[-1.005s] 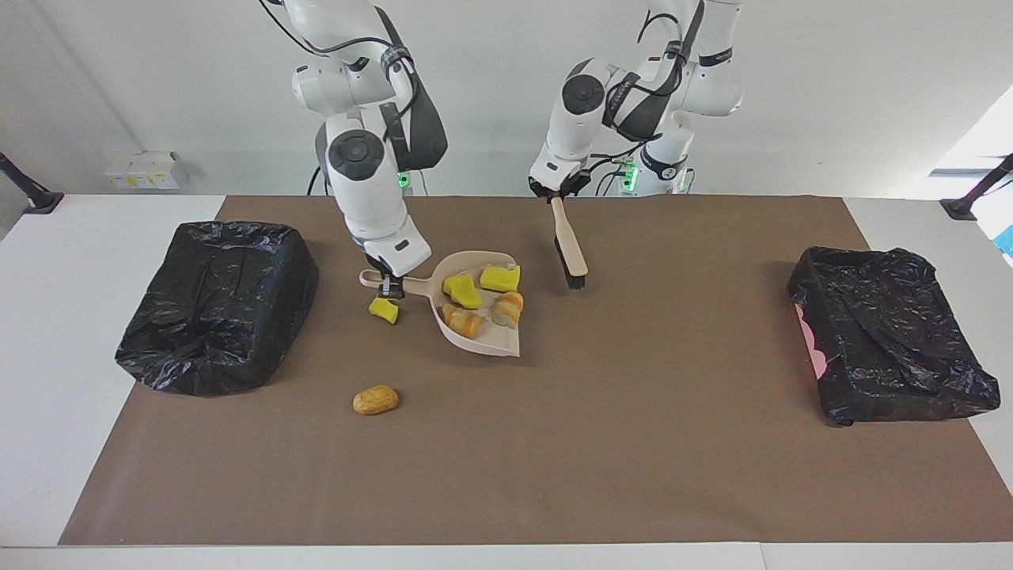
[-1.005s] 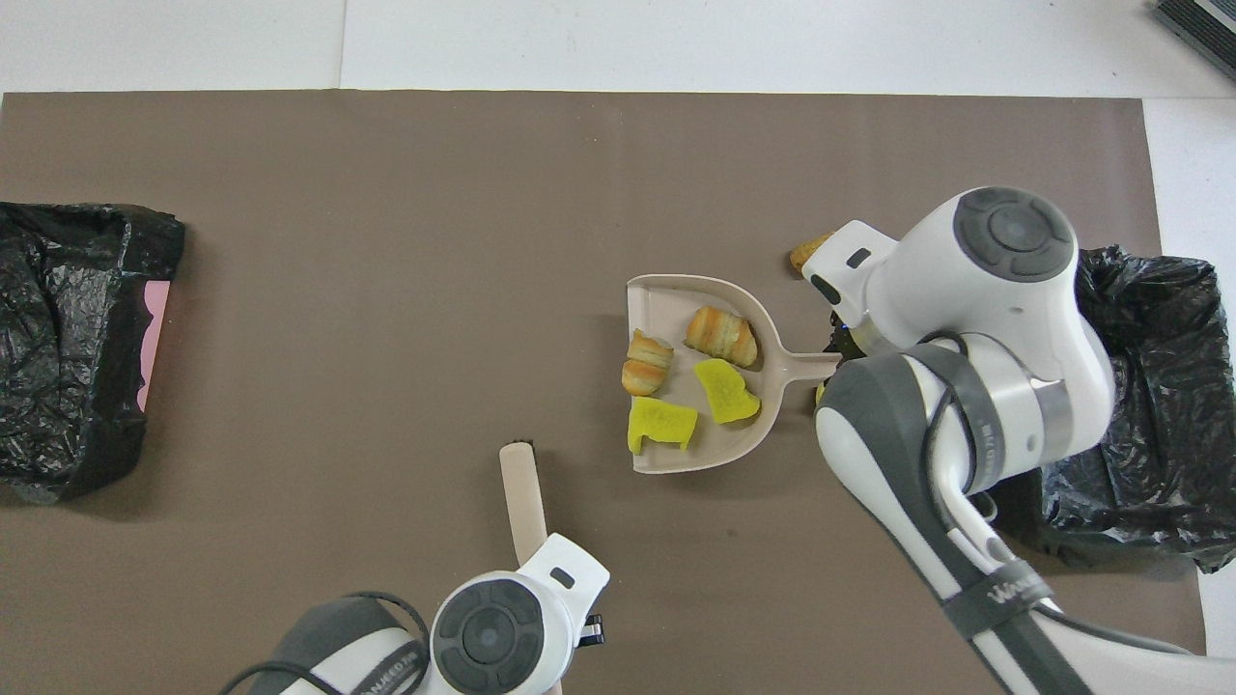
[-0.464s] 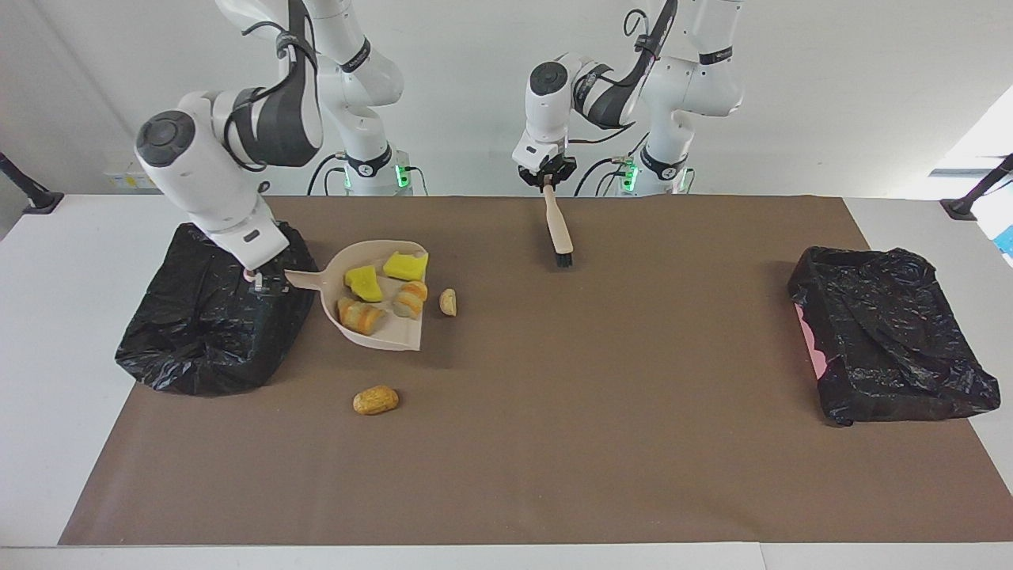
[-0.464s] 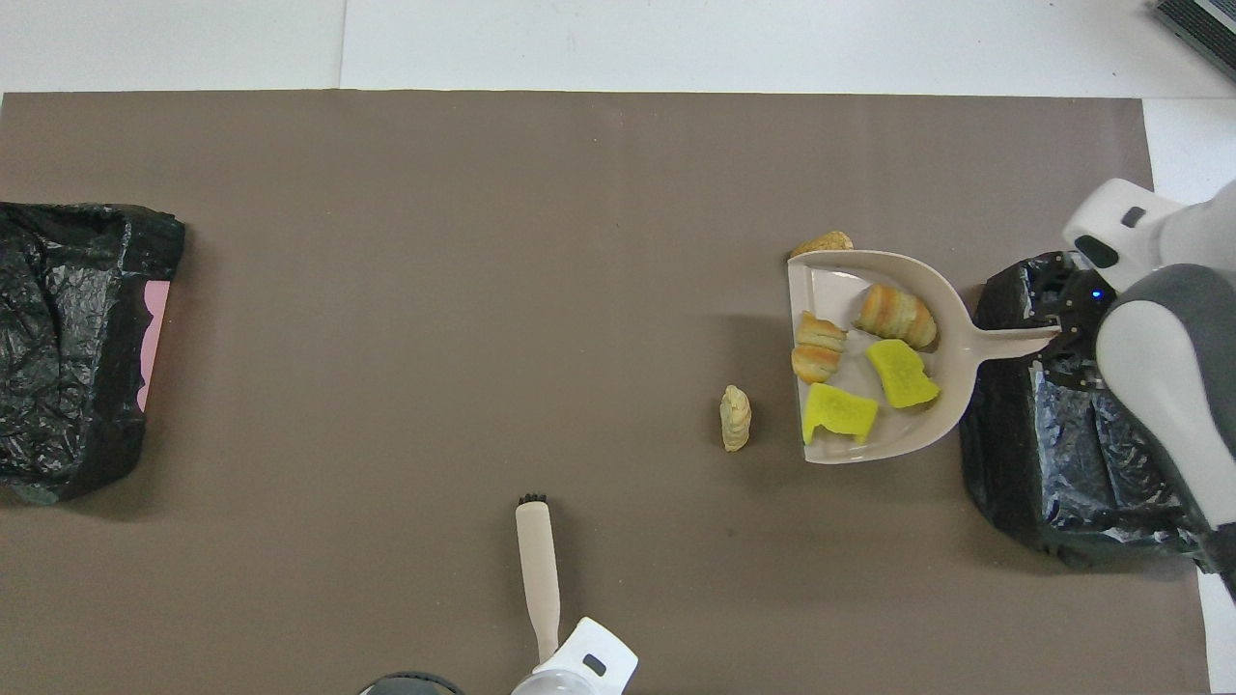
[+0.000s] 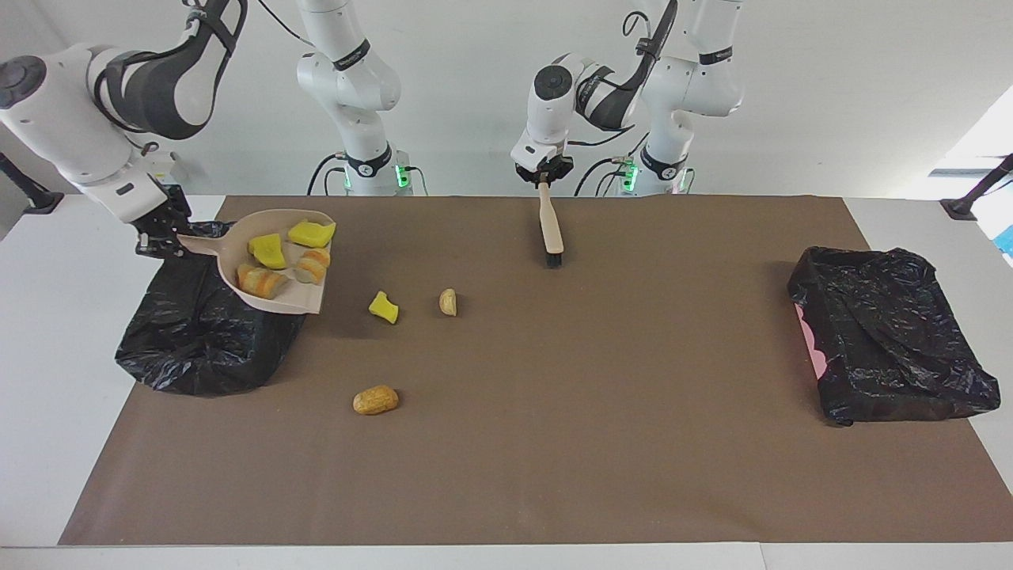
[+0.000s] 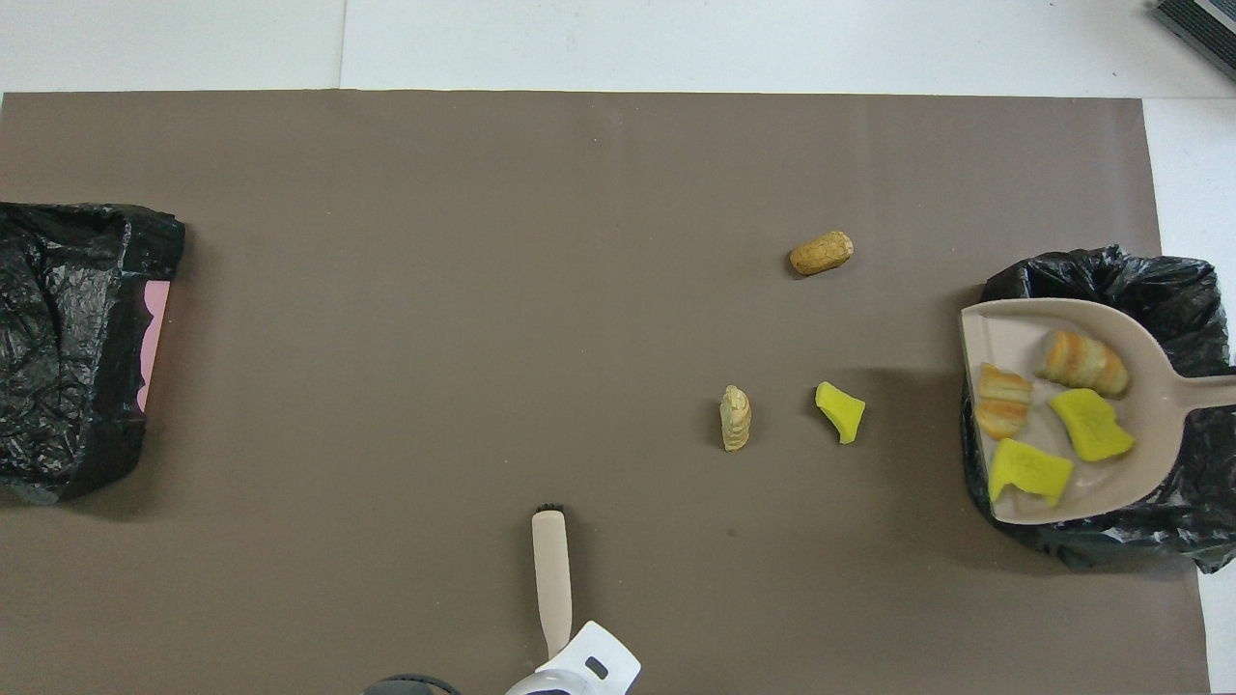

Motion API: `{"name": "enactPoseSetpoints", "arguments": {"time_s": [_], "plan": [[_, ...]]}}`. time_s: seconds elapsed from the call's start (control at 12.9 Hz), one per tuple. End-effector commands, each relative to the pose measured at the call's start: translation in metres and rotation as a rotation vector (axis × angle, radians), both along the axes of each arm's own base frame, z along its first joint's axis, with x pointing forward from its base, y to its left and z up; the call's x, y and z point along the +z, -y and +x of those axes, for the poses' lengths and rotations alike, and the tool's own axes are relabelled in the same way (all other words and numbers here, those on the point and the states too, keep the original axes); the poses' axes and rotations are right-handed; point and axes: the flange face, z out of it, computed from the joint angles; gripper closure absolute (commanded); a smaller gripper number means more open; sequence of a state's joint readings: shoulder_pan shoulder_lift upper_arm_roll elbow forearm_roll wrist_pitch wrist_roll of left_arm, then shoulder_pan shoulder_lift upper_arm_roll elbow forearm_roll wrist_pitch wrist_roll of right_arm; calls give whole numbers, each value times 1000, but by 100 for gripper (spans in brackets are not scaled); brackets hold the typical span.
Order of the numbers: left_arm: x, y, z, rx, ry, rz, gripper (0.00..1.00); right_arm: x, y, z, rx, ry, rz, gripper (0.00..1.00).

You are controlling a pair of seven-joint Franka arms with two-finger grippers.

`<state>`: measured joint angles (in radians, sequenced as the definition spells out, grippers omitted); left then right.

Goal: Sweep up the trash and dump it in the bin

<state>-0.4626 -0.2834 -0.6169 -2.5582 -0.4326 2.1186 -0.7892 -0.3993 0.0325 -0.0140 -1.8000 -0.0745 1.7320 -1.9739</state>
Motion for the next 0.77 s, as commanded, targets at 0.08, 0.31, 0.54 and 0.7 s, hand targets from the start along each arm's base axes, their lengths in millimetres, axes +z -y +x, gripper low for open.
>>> {"name": "enactPoseSetpoints", "arguments": {"time_s": [0.08, 0.31, 0.54, 0.7], "plan": [[-2, -5, 2, 3, -10, -17, 63, 19, 67, -32, 65, -2, -155, 100], [-3, 0, 14, -31, -33, -39, 0, 28, 93, -35, 100, 5, -333, 100], [29, 14, 73, -68, 0, -126, 0, 26, 87, -32, 68, -39, -473, 100], [51, 16, 127, -111, 71, -110, 0, 20, 58, -24, 72, -47, -496, 100]]}}
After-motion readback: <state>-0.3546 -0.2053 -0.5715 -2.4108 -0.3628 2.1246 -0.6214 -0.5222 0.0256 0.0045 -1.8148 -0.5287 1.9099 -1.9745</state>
